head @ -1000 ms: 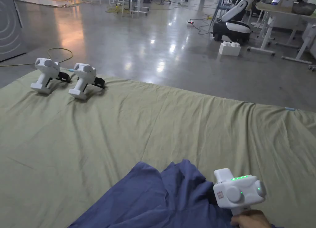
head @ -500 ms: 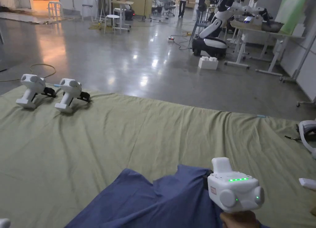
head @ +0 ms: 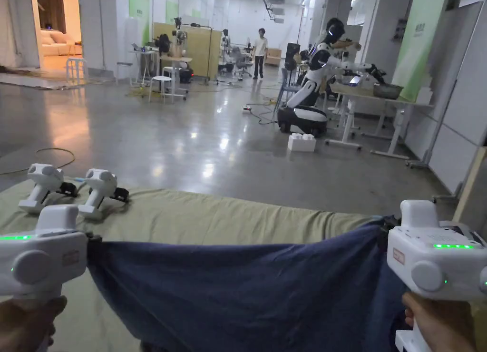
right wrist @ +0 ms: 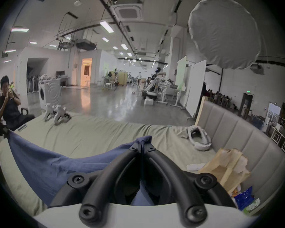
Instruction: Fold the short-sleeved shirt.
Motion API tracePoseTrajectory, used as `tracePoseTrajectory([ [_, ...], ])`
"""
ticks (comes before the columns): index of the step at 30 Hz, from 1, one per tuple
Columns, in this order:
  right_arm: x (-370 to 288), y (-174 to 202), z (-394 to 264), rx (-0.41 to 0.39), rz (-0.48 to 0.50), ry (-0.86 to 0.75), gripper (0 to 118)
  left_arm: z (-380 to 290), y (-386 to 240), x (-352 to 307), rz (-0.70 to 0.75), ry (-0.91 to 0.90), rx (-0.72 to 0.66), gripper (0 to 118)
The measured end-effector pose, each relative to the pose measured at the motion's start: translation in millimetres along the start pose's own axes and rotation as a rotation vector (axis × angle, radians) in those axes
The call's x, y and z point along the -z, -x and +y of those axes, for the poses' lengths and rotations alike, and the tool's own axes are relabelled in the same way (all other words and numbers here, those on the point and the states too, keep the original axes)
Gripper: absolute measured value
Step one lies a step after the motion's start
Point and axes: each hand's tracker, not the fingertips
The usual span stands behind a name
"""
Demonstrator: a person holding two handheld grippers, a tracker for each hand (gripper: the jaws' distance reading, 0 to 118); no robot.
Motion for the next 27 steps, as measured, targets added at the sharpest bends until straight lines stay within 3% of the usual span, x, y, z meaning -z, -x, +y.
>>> tracePoseTrajectory([
  [6,-3.1,-35.8,54.1,0.010,-0.083,-0.066,5,79.3,-35.3,12.0,-0.030,-0.058,0.057,8],
  [11,8.8,-44.3,93.7,-0.001,-0.114,-0.091,5,133.5,-57.3,21.5,-0.022,-0.097,0.085,8],
  [21,44.6,-37.5,166.4,-0.003,-0.132,-0.152,5,218.9,-66.6,48.7,0.034,-0.151,0.131,8],
  [27,66.6,-24.9,195.3,-0.048,-0.148,-0.183,5,251.4,-71.8,63.7,0.061,-0.174,0.126,8],
])
